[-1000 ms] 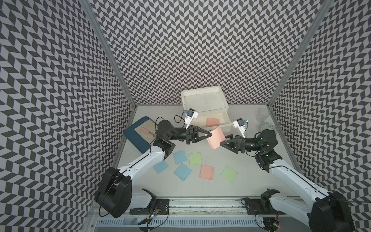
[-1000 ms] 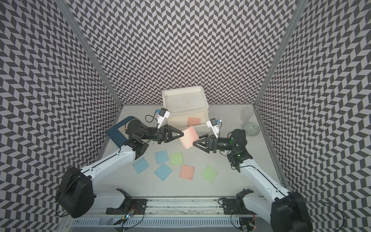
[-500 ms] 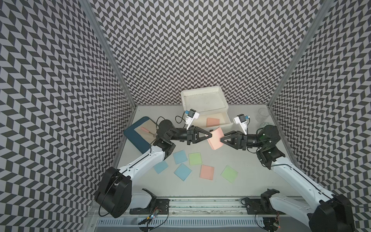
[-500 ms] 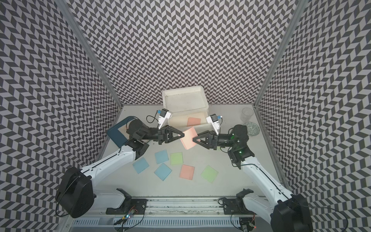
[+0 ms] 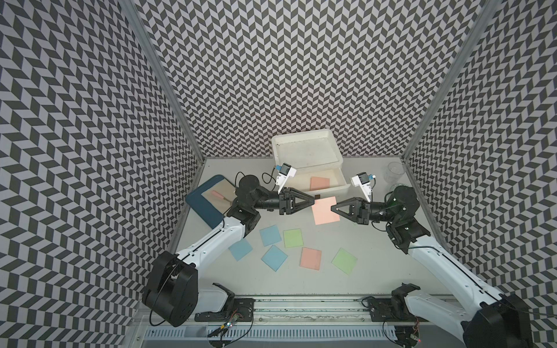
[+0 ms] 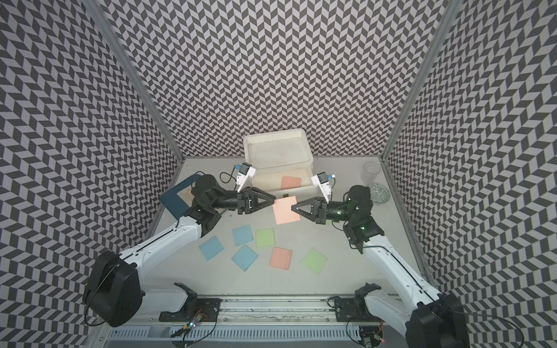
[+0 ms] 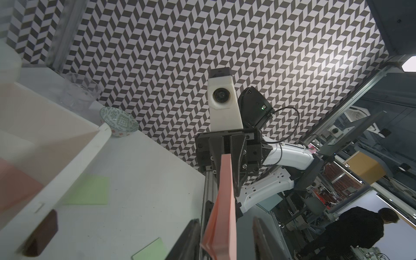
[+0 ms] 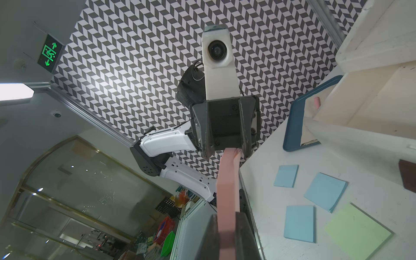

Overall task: Please put the sticky notes in the drawer by color
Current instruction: Pick up the sticky notes from the center of the board, then place the sticky notes in the drawer.

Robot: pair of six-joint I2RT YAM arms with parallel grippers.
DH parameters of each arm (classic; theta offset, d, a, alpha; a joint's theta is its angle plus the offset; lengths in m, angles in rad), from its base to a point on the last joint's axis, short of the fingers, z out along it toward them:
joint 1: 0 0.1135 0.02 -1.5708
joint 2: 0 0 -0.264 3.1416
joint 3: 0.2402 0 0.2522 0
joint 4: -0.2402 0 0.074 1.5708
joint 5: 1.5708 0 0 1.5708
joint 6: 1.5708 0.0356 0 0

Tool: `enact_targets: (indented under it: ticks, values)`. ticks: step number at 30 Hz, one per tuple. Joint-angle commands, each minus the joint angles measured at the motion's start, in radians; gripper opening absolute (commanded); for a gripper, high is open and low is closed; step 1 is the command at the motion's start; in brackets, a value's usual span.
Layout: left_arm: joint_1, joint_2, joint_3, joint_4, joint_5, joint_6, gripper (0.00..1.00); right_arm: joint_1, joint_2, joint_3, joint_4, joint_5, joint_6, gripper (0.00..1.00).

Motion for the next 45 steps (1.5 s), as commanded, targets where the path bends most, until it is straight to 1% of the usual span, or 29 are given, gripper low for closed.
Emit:
enact_targets:
  ticks: [1,3,6,7,9,11,13,17,18,20,23,26,28,31,33,41,45]
  values:
    - [0.030,-0.029,0.058,-0.192,-0.047,0.143,0.45,-0.007,-0.012,0.022,0.005,0.067,-0.027,0.00]
    - [0.047,-0.040,0.093,-0.341,-0.098,0.238,0.46,-0.009,-0.008,0.039,-0.026,0.131,-0.047,0.00]
    - [0.065,-0.061,0.142,-0.560,-0.216,0.389,0.47,-0.007,-0.004,0.079,-0.067,0.267,-0.095,0.00]
    - [0.066,-0.069,0.154,-0.622,-0.265,0.449,0.47,-0.008,-0.001,0.087,-0.060,0.315,-0.097,0.00]
    - [0.067,-0.082,0.169,-0.719,-0.371,0.525,0.47,-0.006,0.016,0.090,-0.011,0.387,-0.074,0.00]
    - [0.067,-0.102,0.151,-0.762,-0.482,0.586,0.48,0.002,0.048,0.090,0.062,0.443,-0.043,0.00]
    - [0.069,-0.121,0.121,-0.775,-0.564,0.615,0.48,0.028,0.087,0.114,0.088,0.497,-0.049,0.00]
    - [0.079,-0.135,0.114,-0.808,-0.635,0.628,0.48,0.104,0.186,0.205,0.042,0.622,-0.131,0.00]
    - [0.081,-0.137,0.114,-0.814,-0.650,0.628,0.48,0.115,0.208,0.228,0.032,0.636,-0.146,0.00]
    - [0.084,-0.142,0.108,-0.815,-0.659,0.628,0.49,0.125,0.264,0.273,0.021,0.643,-0.165,0.00]
    - [0.090,-0.141,0.089,-0.801,-0.626,0.613,0.49,0.132,0.315,0.322,-0.025,0.648,-0.198,0.00]
    - [0.090,-0.137,0.059,-0.772,-0.593,0.588,0.51,0.134,0.333,0.334,-0.092,0.686,-0.241,0.00]
    - [0.090,-0.127,0.067,-0.786,-0.592,0.593,0.52,0.134,0.337,0.331,-0.134,0.716,-0.273,0.00]
    - [0.090,-0.122,0.070,-0.782,-0.580,0.591,0.52,0.134,0.340,0.330,-0.193,0.772,-0.321,0.00]
    - [0.091,-0.120,0.065,-0.780,-0.581,0.590,0.51,0.135,0.345,0.328,-0.215,0.789,-0.338,0.00]
    - [0.089,-0.120,0.068,-0.782,-0.579,0.593,0.51,0.134,0.374,0.364,-0.274,0.804,-0.381,0.02]
    - [0.089,-0.166,0.052,-0.755,-0.590,0.592,0.51,0.134,0.386,0.381,-0.286,0.784,-0.385,0.09]
